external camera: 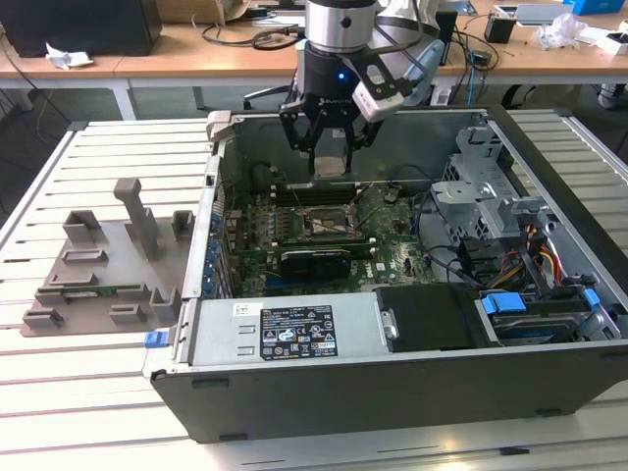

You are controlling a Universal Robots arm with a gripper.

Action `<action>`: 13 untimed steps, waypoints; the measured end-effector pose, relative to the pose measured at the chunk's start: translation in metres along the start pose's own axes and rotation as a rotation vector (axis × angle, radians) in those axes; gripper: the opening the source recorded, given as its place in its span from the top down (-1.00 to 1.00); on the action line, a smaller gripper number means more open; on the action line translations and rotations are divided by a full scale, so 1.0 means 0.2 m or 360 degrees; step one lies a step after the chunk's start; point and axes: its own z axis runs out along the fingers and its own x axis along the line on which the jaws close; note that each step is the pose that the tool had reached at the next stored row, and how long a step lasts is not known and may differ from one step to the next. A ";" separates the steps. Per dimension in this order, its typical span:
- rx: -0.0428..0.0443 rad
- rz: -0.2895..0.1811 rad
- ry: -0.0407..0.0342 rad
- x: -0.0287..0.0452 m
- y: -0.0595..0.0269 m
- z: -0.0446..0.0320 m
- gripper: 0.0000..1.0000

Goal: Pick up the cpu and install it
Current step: 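Pick up the cpu and move it towards the insertion slot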

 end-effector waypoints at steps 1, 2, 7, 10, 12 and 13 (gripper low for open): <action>0.0000 0.0000 0.0000 -0.003 0.000 0.011 -0.09; 0.0000 0.0000 0.0001 -0.009 0.001 0.022 -0.09; 0.0000 0.0000 0.0002 -0.041 0.002 0.041 -0.09; 0.0000 0.0000 0.0002 -0.042 0.003 0.042 -0.09; 0.0000 0.0000 0.0002 -0.043 0.003 0.042 -0.09; 0.0000 0.0000 0.0002 -0.043 0.002 0.042 -0.09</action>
